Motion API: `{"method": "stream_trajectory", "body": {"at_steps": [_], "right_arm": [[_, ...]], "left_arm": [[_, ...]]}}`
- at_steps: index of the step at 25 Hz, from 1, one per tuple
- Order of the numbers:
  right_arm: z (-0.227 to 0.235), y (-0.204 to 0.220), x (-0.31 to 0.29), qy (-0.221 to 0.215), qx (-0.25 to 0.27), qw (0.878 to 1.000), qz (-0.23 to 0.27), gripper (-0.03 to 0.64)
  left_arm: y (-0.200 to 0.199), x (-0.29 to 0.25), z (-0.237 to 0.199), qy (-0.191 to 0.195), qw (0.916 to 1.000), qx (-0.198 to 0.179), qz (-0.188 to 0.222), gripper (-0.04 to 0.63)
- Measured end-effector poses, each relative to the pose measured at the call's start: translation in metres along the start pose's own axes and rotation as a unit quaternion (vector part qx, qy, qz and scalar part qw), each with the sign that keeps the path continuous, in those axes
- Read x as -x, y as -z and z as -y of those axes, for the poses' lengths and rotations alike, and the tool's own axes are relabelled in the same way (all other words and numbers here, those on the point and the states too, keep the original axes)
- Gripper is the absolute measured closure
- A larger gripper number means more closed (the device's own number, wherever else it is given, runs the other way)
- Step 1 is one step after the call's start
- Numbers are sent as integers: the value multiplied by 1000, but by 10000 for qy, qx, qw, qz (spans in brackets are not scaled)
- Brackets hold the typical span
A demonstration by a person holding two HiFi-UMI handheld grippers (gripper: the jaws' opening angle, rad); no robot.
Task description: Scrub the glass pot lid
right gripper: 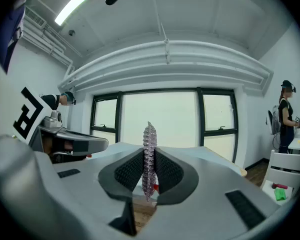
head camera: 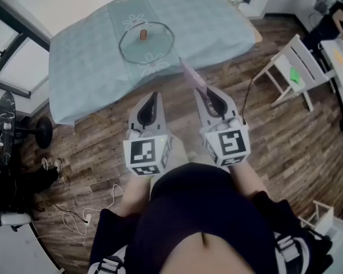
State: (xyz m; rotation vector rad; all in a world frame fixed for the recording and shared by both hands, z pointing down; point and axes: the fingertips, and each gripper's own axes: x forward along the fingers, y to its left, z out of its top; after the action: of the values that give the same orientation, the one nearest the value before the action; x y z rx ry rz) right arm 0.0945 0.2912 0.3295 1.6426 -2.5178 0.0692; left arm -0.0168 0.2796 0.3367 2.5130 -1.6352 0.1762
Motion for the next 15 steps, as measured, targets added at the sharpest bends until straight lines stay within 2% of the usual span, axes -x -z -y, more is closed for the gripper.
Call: {"method": "stream_trajectory", "body": {"at_steps": [9,12,15], "right_arm": [[1,2,1,48,-5,10000,-9,552],[3,-6,4,22,-249,9993,261,552],[3,-9,7,-81,-465,9982,363,551]], "left_arm": [[7,-2,0,44,9999,-110,-91,597],[11,-2,-5,-89,9996,-180,-178,597],[12,1,-12,-226,9997,10,-130,597]]}}
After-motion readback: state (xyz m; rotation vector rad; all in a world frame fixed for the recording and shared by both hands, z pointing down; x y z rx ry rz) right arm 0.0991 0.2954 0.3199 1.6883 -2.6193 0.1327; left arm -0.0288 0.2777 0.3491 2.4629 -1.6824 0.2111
